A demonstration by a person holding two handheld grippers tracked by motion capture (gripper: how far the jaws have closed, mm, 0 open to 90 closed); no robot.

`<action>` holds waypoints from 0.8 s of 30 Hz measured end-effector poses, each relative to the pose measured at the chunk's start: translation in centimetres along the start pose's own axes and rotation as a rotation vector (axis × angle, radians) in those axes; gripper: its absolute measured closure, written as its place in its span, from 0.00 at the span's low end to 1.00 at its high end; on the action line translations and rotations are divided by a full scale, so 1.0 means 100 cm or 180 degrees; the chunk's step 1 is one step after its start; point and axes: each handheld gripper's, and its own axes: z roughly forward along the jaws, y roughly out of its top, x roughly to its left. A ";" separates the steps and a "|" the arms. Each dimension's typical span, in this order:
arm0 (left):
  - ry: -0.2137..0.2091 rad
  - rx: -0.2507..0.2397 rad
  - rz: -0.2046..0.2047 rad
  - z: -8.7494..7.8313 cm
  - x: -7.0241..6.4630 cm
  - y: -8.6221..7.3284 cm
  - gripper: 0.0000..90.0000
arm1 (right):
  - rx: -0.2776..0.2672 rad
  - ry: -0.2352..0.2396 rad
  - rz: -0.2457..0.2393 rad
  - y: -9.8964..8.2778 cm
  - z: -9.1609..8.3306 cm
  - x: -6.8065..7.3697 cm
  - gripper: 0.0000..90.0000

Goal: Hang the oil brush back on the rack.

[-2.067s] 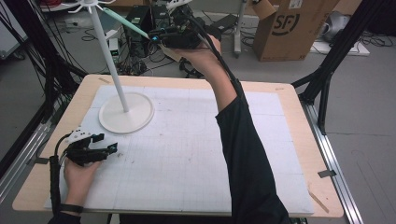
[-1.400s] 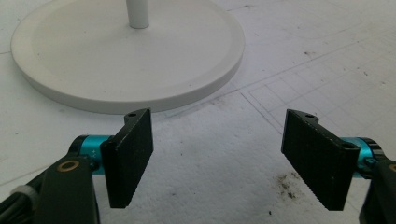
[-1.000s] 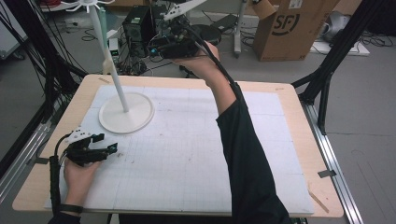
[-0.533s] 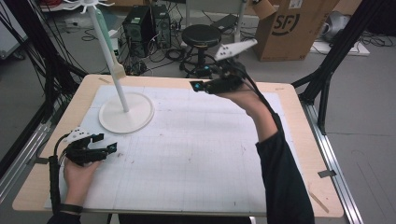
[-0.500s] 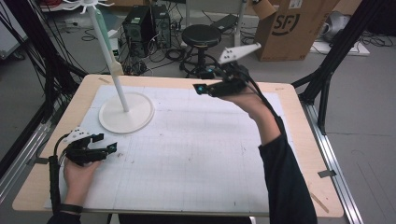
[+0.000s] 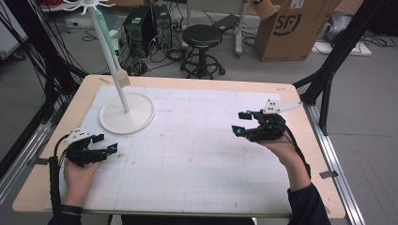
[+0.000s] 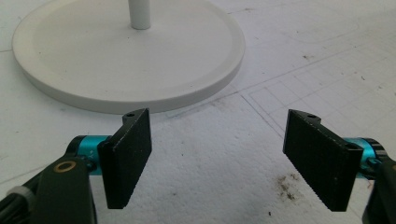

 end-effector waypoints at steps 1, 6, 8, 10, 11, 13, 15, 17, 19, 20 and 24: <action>0.0003 -0.0006 -0.0004 0.000 0.000 0.000 0.27 | 0.0006 -0.0057 0.0008 -0.009 -0.002 -0.001 0.39; -0.0003 -0.0001 0.0012 0.000 -0.001 0.000 0.27 | 0.0021 -0.0161 0.0149 -0.044 -0.010 -0.005 0.37; -0.0002 -0.0006 -0.0001 0.000 0.000 0.000 0.27 | 0.0058 -0.0166 0.0218 -0.056 -0.011 -0.008 0.35; 0.0000 -0.0007 -0.0004 0.000 0.000 0.000 0.27 | 0.0083 -0.0203 0.0251 -0.067 -0.011 -0.009 0.35; -0.0002 -0.0006 -0.0004 0.000 0.000 0.000 0.27 | 0.0080 -0.0199 0.0297 -0.072 -0.011 -0.010 0.35; 0.0005 -0.0004 0.0006 0.000 -0.001 0.000 0.27 | 0.0118 -0.0216 0.0345 -0.080 -0.010 -0.011 0.33; 0.0009 0.0002 0.0015 0.000 -0.001 0.000 0.27 | 0.0166 -0.0244 0.0342 -0.087 -0.008 -0.011 0.34; 0.0007 -0.0002 0.0007 0.000 -0.001 0.000 0.27 | 0.0223 -0.0277 0.0343 -0.090 -0.008 -0.011 0.34; 0.0011 -0.0005 0.0009 0.000 -0.001 0.000 0.27 | 0.0230 -0.0299 0.0356 -0.094 -0.007 -0.013 0.34; 0.0014 0.0007 0.0016 0.000 -0.001 0.000 0.27 | 0.0252 -0.0310 0.0358 -0.095 -0.007 -0.013 0.34; 0.0016 0.0005 0.0016 0.000 -0.001 0.000 0.27 | 0.0329 -0.0318 0.0371 -0.100 -0.004 -0.014 0.33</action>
